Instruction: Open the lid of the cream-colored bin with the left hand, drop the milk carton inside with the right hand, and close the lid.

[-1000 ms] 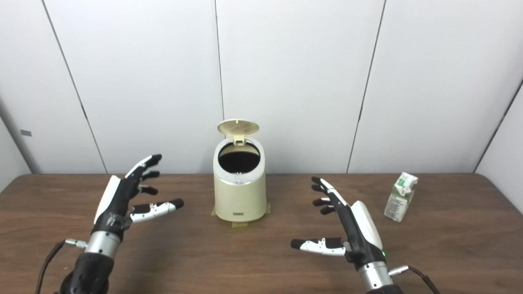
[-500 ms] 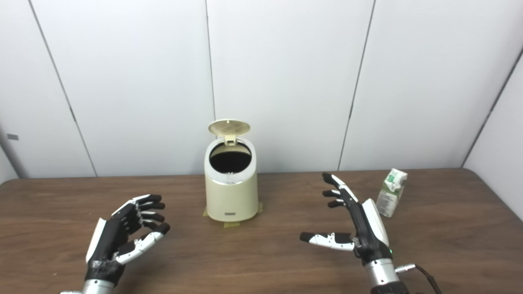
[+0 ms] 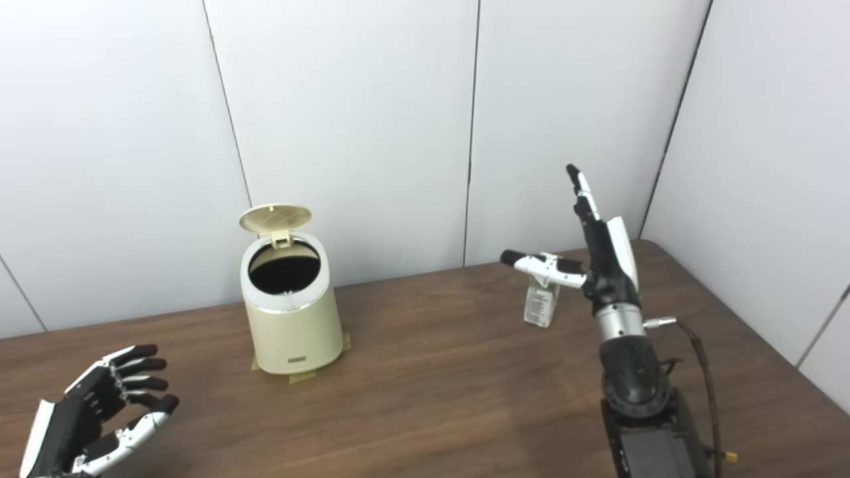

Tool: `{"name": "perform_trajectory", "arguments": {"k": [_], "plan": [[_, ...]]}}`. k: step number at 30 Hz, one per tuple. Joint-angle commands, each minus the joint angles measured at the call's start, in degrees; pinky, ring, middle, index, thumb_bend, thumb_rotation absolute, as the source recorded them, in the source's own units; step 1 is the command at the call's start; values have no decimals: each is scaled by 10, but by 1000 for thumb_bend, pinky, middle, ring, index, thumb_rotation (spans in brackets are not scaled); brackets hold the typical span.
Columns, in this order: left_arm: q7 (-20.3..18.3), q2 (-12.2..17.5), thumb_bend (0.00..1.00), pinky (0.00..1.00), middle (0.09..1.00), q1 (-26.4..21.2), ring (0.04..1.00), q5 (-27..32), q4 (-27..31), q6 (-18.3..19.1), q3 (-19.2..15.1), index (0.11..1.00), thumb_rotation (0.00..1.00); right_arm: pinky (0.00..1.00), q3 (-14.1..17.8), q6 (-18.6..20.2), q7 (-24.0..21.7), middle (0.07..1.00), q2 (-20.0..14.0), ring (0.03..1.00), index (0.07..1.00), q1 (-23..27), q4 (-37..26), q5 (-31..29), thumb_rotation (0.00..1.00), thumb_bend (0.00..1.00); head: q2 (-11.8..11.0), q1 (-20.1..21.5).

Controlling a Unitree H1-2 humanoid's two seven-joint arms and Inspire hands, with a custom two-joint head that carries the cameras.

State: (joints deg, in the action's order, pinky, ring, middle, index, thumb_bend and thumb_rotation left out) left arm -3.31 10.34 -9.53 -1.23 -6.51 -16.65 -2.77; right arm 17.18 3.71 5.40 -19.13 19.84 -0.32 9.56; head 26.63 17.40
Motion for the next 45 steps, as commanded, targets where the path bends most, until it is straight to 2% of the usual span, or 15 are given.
{"name": "perform_trajectory", "arguments": {"k": [1,4,6,8,11,14,17,22,25,28,31,33,36,41,45], "plan": [[-2,9,579,507,683,-21,599,1,4,-11,-2,717,1,839,15,9,-11,977,-26,955,974,33,-2,-38,249,805,1,0],[-6,12,590,512,689,-21,609,2,2,-11,0,711,20,850,14,13,-29,986,-45,958,970,40,21,-62,223,847,0,1],[-8,13,597,526,698,-21,628,2,3,-10,1,706,34,829,7,11,-42,984,-60,948,978,46,45,-68,199,836,0,1],[-11,13,598,540,703,-21,639,3,2,-8,0,701,31,849,0,10,-52,978,-72,946,986,51,70,-72,193,844,0,1],[-15,13,605,539,704,-21,645,6,2,-6,-2,697,62,852,-12,8,-67,985,-85,956,999,58,105,-76,247,892,1,0],[-16,13,607,534,699,-23,645,6,-2,-10,-4,692,84,878,-25,-3,-80,976,-92,951,1000,63,140,-80,266,882,2,0],[-14,14,608,523,696,-22,638,3,-2,-8,-4,689,101,901,-29,0,-94,965,-95,955,991,68,166,-96,273,921,2,-2],[-16,17,614,538,697,-20,646,4,-3,-13,-4,687,109,991,-41,-37,-120,990,-110,976,1000,74,228,-103,292,940,4,-3],[-17,18,611,535,694,-19,644,6,-1,-10,-4,682,98,997,-40,-48,-127,992,-112,980,1000,80,258,-111,277,960,6,-3],[-18,19,604,545,698,-17,650,6,5,-2,-3,686,72,977,-43,-61,-132,1000,-114,995,1000,86,288,-115,236,936,7,-3],[-21,21,591,550,697,-16,652,5,2,-3,-1,687,31,944,-56,-82,-124,988,-118,986,1000,88,312,-98,249,946,9,-2],[-22,22,598,546,696,-15,653,4,3,-1,-1,685,42,896,-62,-94,-117,977,-118,958,1000,90,326,-90,181,891,10,-3],[-24,23,599,540,693,-15,649,5,2,-3,0,683,40,875,-68,-106,-109,970,-117,944,998,95,348,-83,108,853,11,-4],[-23,24,604,539,686,-14,644,-4,1,-2,2,679,64,806,-76,-155,-90,925,-115,883,946,114,409,-70,140,899,12,-6],[-23,23,610,539,686,-13,642,-3,3,3,4,678,80,779,-78,-172,-79,897,-110,853,921,121,427,-70,127,883,15,-7]]}}
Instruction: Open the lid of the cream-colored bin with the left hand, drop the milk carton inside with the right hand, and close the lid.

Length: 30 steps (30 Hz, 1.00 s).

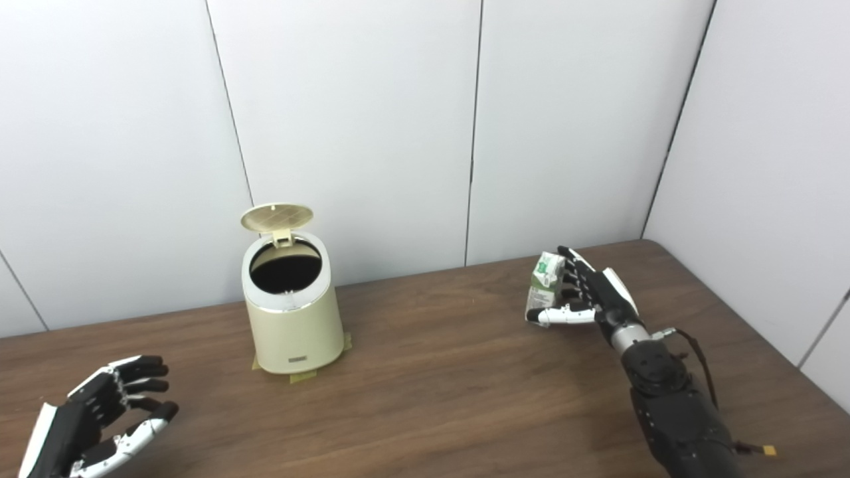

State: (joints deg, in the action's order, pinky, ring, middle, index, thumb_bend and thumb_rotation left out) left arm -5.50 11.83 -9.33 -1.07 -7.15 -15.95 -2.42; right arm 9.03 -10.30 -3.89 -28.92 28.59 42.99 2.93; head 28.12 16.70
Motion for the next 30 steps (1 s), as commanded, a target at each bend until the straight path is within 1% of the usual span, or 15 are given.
{"name": "perform_trajectory", "arguments": {"k": [1,4,7,8,9,10,12,13,15,16,17,18,20,26,30], "plan": [[-1,8,609,542,687,-15,644,-3,9,-5,0,679,77,776,4,-31,15,893,-10,849,919,35,-4,-5,126,879,1,0],[-1,7,617,549,691,-15,649,-2,7,-7,1,679,86,759,7,-27,13,886,-3,839,911,37,-6,-15,105,868,1,0],[-2,6,615,559,695,-15,655,-1,5,-10,2,679,78,771,14,-38,21,879,8,840,895,40,1,-27,77,861,1,0],[-2,7,613,557,692,-15,650,-3,5,-11,3,678,78,721,19,-42,29,851,13,793,865,43,9,-31,31,836,1,0],[-1,7,610,555,692,-15,649,-5,5,-11,4,678,79,667,22,-46,35,822,16,747,838,45,16,-34,16,830,1,0],[0,7,609,554,692,-15,648,-7,6,-11,4,678,79,639,26,-47,55,807,22,724,824,48,22,-30,8,827,4,-4],[-1,8,606,555,687,-15,643,-8,7,-11,5,676,78,479,28,-45,86,675,30,590,744,51,26,-20,1,790,5,-5],[-1,9,606,555,686,-15,642,-7,6,-11,5,675,77,456,27,-42,98,654,34,569,732,50,23,-16,0,785,5,-5],[-1,8,605,554,686,-14,640,-7,5,-12,5,675,60,459,17,-37,119,610,37,543,703,48,16,3,0,753,5,-5],[0,7,606,555,685,-14,640,-7,5,-12,5,676,60,444,11,-34,131,551,38,527,683,46,12,14,0,661,7,-6],[0,7,607,555,685,-14,639,-8,6,-10,6,677,62,427,6,-31,144,520,39,511,666,45,8,27,0,615,8,-7],[-1,8,605,556,685,-13,640,-7,7,-9,6,679,68,384,2,-26,156,474,41,479,592,44,4,37,0,561,8,-7],[-4,8,598,557,690,-13,645,-4,7,-8,7,683,68,314,-3,-18,181,429,46,409,534,42,-4,54,0,533,9,-8],[-7,5,591,539,687,-12,640,-1,9,-5,7,684,69,330,-7,-35,220,443,50,399,508,39,-5,74,0,528,10,-9],[-6,5,572,525,686,-14,630,-13,7,-11,9,683,26,336,-7,-45,226,450,51,404,508,38,-11,75,0,529,10,-12]]}}
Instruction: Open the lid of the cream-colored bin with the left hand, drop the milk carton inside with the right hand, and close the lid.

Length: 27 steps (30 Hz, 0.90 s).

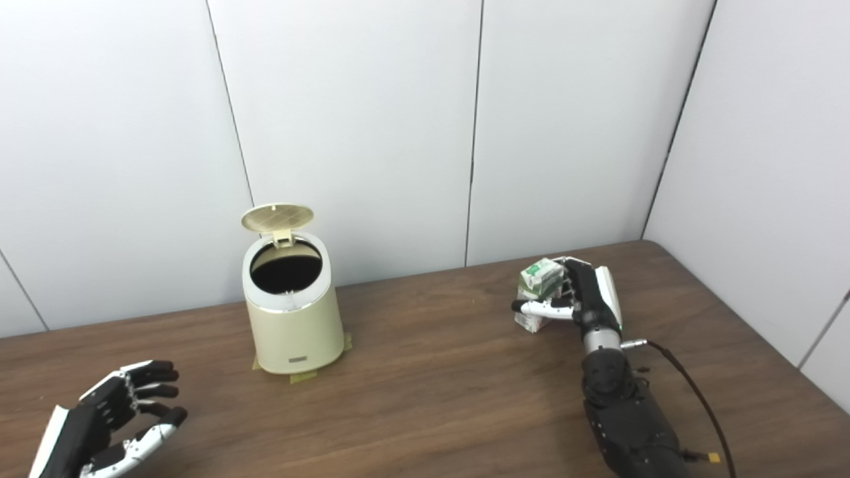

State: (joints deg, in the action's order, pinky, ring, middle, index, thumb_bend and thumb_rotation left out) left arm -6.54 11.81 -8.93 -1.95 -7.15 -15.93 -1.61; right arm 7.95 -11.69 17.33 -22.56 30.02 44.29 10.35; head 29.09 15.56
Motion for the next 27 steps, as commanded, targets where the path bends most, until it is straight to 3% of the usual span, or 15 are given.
{"name": "perform_trajectory", "arguments": {"k": [1,6,14,19,23,27], "plan": [[5,5,569,524,685,-18,628,-7,5,-12,1,683,17,336,4,-33,16,452,-11,405,507,23,-30,1,0,529,-1,-2],[3,3,578,529,689,-19,636,-4,1,-7,0,684,31,332,-2,-20,13,450,4,397,516,18,-113,9,0,528,1,-4],[11,-4,581,533,683,-25,628,-26,-7,-2,7,680,37,340,-23,70,-24,451,42,394,514,20,-285,24,0,527,-6,-32],[13,-15,590,531,679,-28,624,-28,-14,-7,9,684,75,335,-35,87,-51,449,64,380,513,34,-322,14,0,528,-11,-59],[14,-22,591,548,676,-36,627,-25,-40,-41,12,680,60,325,-44,107,-56,446,97,374,517,45,-343,12,0,528,-15,-81],[23,-32,604,580,676,-39,634,-34,-41,-36,15,677,74,311,-55,127,-64,456,132,366,505,58,-367,12,0,530,-18,-106]]}}
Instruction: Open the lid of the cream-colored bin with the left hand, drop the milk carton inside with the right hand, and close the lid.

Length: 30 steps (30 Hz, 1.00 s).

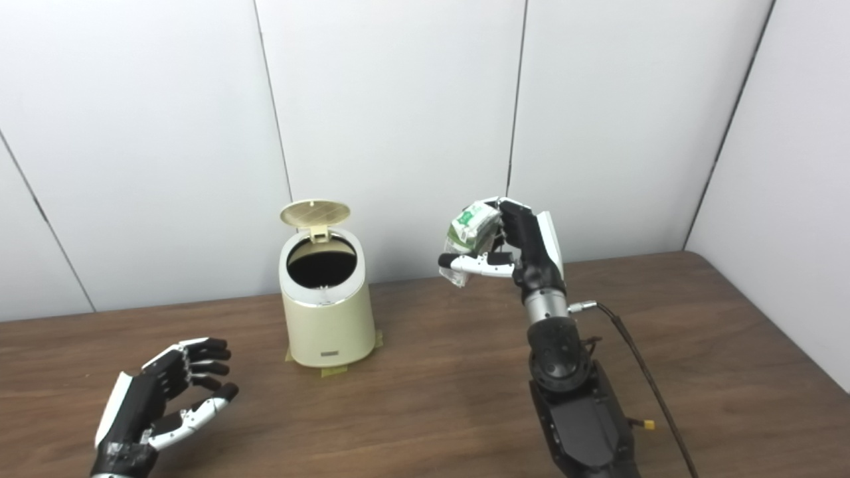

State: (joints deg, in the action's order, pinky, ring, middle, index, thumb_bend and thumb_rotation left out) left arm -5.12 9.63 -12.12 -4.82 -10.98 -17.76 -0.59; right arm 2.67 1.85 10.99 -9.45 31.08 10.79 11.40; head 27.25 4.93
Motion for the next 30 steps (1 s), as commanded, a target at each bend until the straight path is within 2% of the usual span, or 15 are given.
{"name": "perform_trajectory", "arguments": {"k": [1,6,13,21,30], "plan": [[11,-13,609,585,677,-7,637,-4,-3,-15,6,678,83,310,-8,-3,-1,455,8,362,505,50,-38,8,0,530,-1,-6],[13,-24,623,600,684,-9,653,2,-10,-19,8,682,113,305,-31,19,-6,447,37,354,514,64,-48,24,0,527,-3,-32],[20,-34,638,586,686,-4,653,-4,4,1,13,690,132,307,-45,27,-11,445,74,358,521,84,-33,28,0,526,-1,-46],[20,-37,636,595,691,-5,655,-6,3,4,17,692,139,307,-58,5,-15,448,90,357,520,107,-9,31,0,526,1,-51],[24,-43,640,590,692,-4,657,-6,5,7,21,691,120,302,-68,3,-3,442,105,351,522,124,25,48,0,525,4,-58]]}}
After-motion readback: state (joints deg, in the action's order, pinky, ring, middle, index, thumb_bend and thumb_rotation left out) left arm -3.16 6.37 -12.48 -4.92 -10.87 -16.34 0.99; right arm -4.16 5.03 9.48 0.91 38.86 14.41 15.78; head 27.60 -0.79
